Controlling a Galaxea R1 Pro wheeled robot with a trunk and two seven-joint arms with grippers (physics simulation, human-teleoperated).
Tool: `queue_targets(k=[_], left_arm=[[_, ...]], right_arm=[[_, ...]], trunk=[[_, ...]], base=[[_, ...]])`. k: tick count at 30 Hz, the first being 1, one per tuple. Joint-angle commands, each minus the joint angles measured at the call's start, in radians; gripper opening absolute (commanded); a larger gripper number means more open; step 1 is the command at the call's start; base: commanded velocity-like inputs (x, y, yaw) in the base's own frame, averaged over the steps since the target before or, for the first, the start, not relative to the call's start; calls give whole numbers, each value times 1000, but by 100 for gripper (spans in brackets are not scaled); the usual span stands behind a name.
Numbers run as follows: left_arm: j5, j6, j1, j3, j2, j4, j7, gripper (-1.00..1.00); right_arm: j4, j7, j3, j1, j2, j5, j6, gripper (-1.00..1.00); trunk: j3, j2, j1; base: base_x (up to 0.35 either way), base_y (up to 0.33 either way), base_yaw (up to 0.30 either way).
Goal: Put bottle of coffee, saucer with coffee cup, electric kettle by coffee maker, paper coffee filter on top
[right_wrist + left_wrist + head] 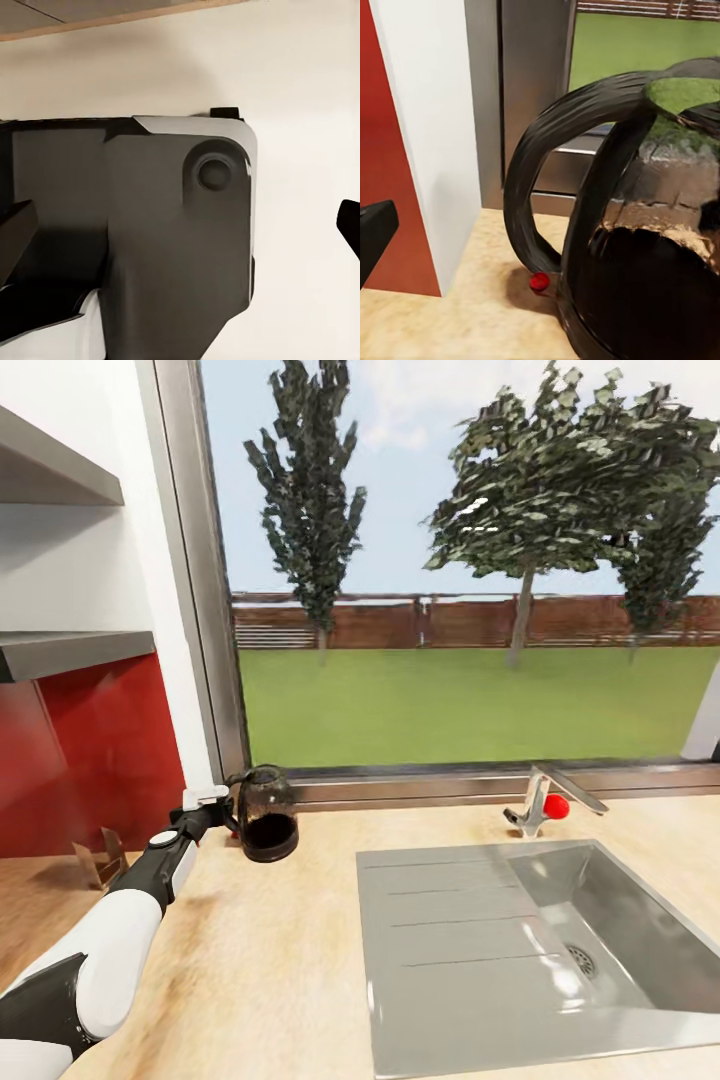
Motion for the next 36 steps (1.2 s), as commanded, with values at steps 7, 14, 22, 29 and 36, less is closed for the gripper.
queue_targets(k=[7, 14, 22, 29, 36], left_arm=[[-10, -3, -1, 8, -1, 1, -7, 100], [-9, -4, -1, 8, -1, 1, -7, 100], [-8, -4, 0, 8, -2, 2, -7, 100], [-8, -4, 1, 8, -2, 2, -7, 100], [-8, -4, 21, 8, -5, 9, -7, 100]], right_arm=[[-1, 2, 9, 0, -1, -10, 1, 100], [0, 2, 9, 0, -1, -9, 0, 100], [0, 2, 9, 0, -2, -10, 0, 100], [0, 2, 9, 0, -3, -10, 0, 100], [0, 2, 9, 0, -3, -10, 0, 100]], trunk=[[0, 0, 1], [0, 0, 1], [0, 0, 1], [0, 0, 1], [0, 0, 1]], base=[[163, 0, 0], [27, 0, 0], [1, 0, 58], [0, 0, 73], [0, 0, 5]])
